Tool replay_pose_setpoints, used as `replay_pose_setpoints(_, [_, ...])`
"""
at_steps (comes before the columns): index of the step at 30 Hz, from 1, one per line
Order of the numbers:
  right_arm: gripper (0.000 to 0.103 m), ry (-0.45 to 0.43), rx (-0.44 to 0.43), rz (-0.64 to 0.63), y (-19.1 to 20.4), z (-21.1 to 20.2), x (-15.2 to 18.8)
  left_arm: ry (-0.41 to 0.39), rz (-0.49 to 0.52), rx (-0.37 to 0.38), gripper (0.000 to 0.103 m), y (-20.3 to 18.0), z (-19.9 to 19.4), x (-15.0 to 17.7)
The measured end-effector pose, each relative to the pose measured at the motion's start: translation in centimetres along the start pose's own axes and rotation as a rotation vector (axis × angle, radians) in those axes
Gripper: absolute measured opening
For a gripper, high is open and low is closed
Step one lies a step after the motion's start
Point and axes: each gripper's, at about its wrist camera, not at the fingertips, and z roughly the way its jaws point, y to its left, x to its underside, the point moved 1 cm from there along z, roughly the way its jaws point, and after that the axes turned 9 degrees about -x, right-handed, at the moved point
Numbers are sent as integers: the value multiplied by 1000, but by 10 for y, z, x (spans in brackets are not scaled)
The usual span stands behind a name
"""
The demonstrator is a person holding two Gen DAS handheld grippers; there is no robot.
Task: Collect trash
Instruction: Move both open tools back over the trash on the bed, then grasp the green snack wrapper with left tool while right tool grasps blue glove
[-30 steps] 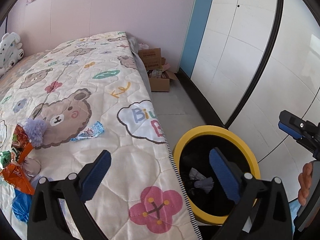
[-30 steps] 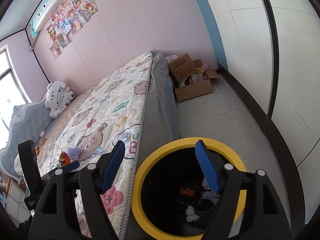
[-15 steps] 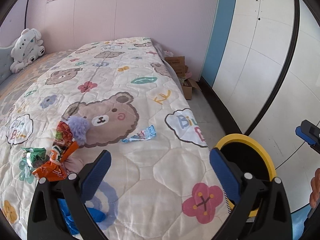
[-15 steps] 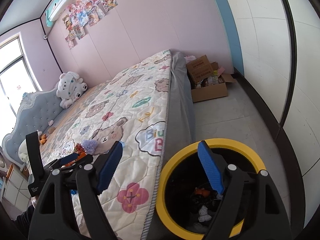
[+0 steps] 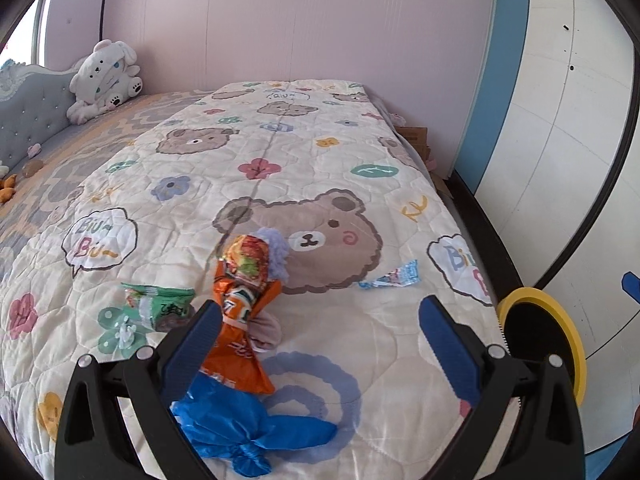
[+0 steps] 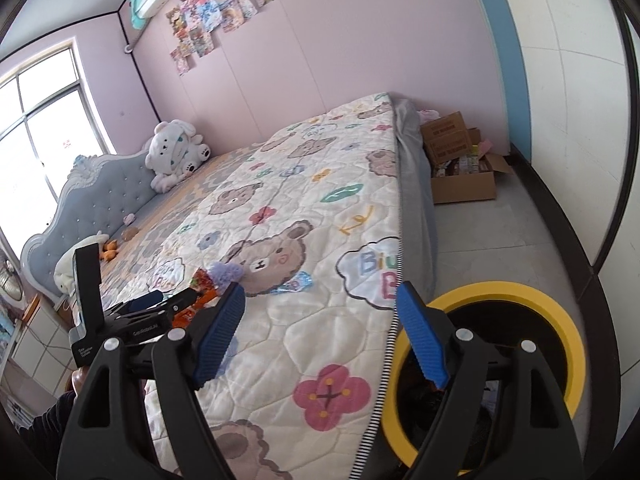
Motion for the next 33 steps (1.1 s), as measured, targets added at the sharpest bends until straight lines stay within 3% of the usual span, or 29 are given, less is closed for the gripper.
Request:
replay_pose_setpoints(20, [74, 168, -142, -90, 83, 87, 35, 57, -136, -173, 95, 115, 35, 6])
replay_pose_setpoints(33, [74, 319, -211, -167, 135, 151, 78, 99, -194, -192, 95, 149, 65, 11])
